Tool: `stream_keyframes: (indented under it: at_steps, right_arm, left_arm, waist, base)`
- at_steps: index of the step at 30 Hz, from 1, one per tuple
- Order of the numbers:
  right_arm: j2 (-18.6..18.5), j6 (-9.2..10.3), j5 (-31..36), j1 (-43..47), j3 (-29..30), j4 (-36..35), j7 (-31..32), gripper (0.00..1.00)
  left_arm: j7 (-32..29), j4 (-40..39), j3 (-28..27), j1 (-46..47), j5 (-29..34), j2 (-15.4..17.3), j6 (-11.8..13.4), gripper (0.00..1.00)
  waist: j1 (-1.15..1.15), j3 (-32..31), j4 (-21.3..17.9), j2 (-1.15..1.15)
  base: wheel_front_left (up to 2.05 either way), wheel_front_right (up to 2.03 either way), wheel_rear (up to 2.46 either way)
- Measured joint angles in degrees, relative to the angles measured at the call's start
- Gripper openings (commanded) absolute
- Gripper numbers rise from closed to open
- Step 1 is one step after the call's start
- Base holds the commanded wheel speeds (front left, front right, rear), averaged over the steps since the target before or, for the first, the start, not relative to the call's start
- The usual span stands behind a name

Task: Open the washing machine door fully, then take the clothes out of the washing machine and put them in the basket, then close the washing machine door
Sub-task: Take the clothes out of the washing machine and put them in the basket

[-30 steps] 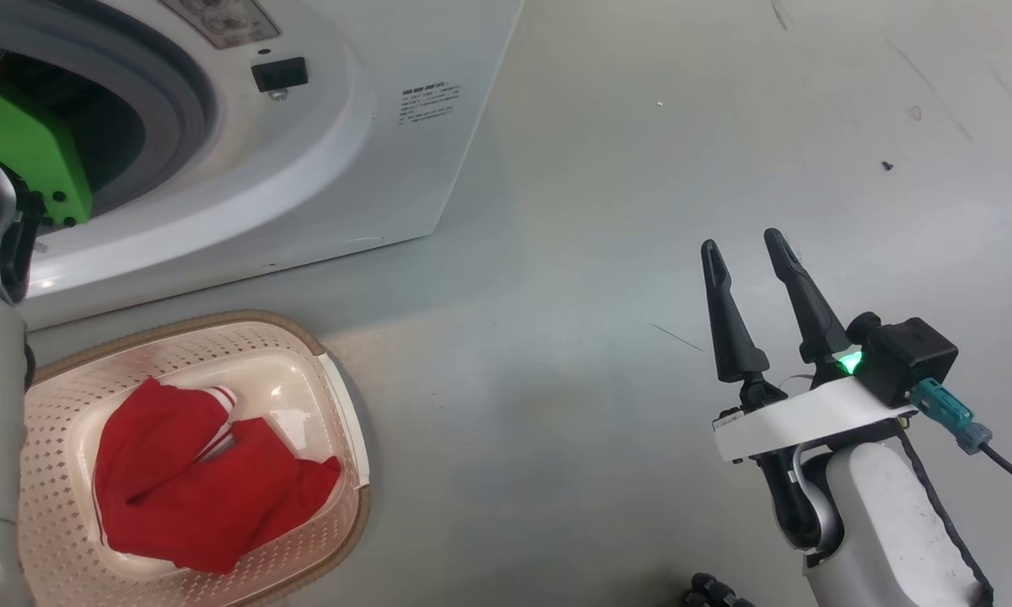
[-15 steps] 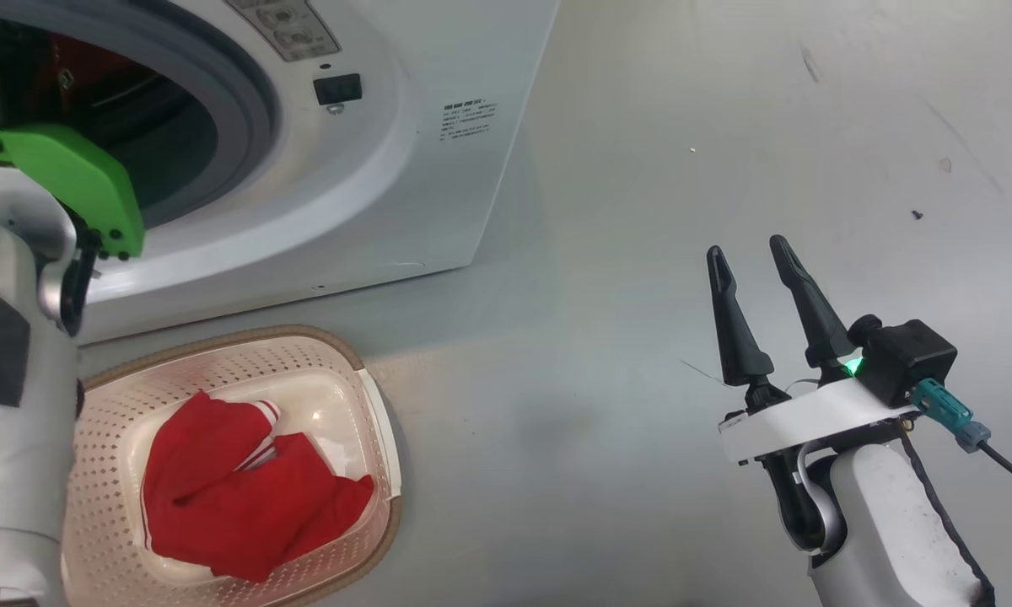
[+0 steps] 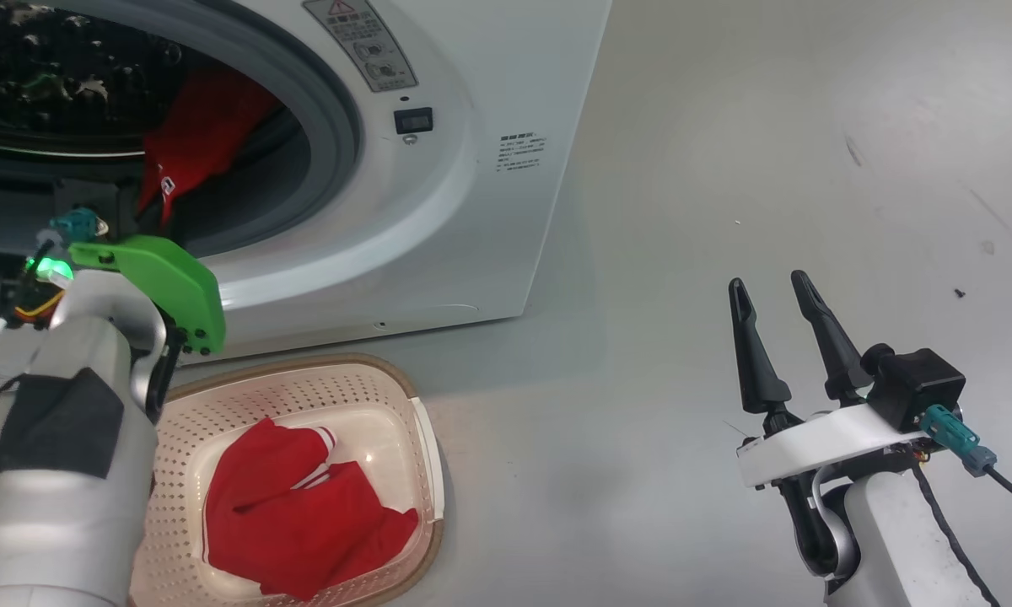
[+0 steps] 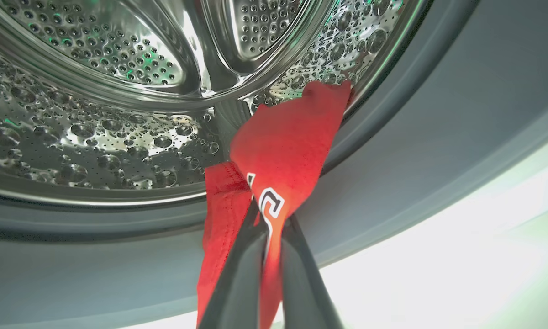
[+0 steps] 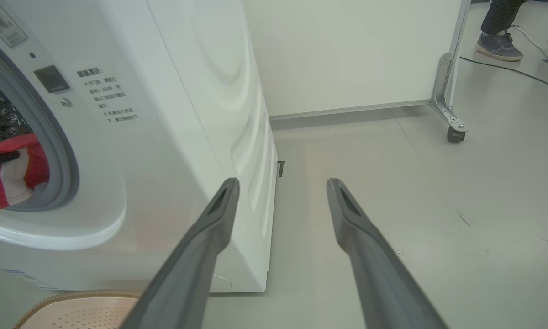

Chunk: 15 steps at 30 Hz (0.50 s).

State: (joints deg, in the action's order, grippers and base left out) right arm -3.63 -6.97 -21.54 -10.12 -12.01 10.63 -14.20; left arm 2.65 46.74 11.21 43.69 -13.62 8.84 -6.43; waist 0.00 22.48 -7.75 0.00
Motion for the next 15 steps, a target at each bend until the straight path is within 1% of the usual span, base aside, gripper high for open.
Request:
stream_keyframes:
  at_steps: [5,15]
  right_arm:
    - [0.0,0.00,0.0,0.7,0.3,0.3,0.0,1.00]
    - [-0.1,0.00,0.0,3.2,1.2,0.8,0.0,1.00]
  left_arm:
    - [2.3,0.4,0.6,-3.5,-0.5,-1.0,-0.5,0.00]
    - [6.4,0.0,2.1,-9.2,-1.1,-2.7,-0.5,0.00]
  waist:
    - [0.00,-2.3,1.8,0.00]
    - [-0.01,-6.8,5.2,0.00]
  base:
    - [0.00,0.00,0.00]
    - [0.00,0.00,0.00]
